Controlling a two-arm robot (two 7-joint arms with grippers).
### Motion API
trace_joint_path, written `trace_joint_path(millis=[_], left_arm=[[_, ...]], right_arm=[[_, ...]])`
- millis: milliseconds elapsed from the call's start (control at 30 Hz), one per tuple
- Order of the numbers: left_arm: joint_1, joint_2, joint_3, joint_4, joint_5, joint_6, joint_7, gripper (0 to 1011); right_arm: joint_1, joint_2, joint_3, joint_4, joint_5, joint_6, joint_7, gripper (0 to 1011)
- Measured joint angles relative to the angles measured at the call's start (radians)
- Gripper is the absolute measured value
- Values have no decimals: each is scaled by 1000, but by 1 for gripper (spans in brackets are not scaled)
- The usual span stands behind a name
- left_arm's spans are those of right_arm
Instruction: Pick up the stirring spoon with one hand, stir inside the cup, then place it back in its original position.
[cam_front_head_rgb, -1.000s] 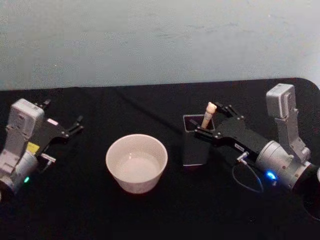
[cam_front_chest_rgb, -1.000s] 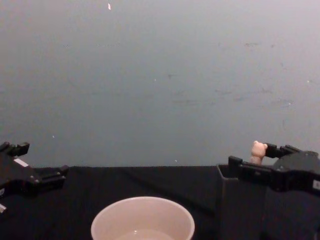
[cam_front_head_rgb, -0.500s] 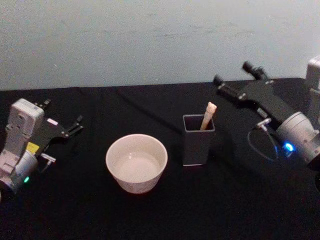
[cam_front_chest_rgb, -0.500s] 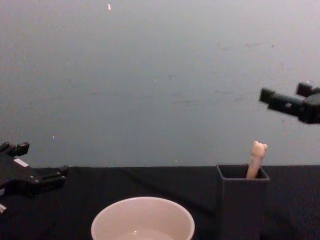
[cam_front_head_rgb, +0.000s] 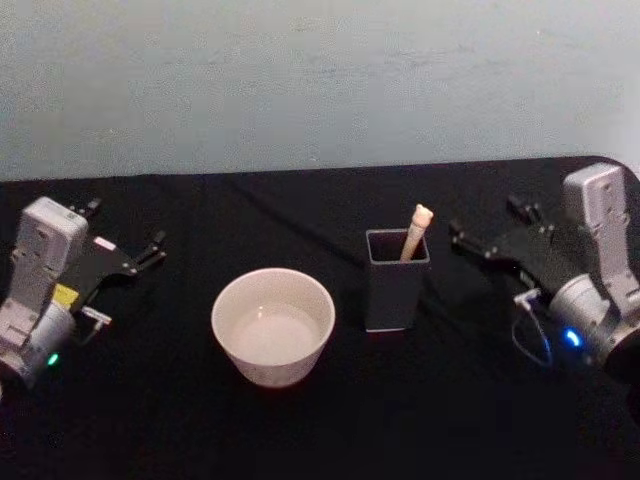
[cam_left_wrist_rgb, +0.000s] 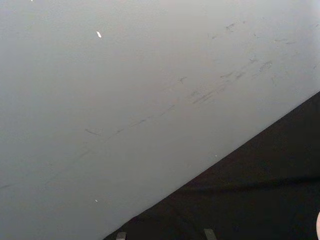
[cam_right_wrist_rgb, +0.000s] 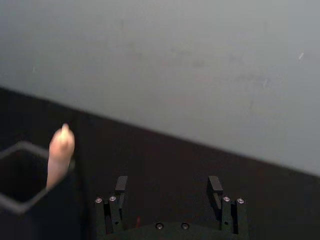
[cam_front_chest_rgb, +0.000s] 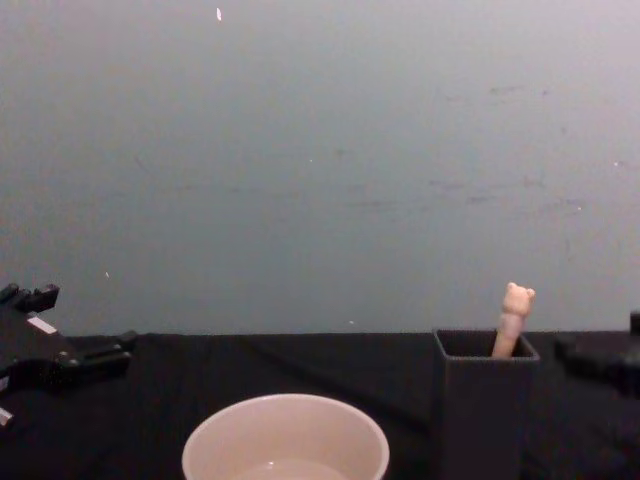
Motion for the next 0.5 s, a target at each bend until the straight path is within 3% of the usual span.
trace_joint_path(millis=[233,500], left_arm=[[0,0,0,0,0,0,0,1001],[0,0,0,0,0,0,0,1001]], right_arm=[[-2,-13,-11,37,-39,20,2,1002],[-2,-12,-11,37,-39,21,3,1002]])
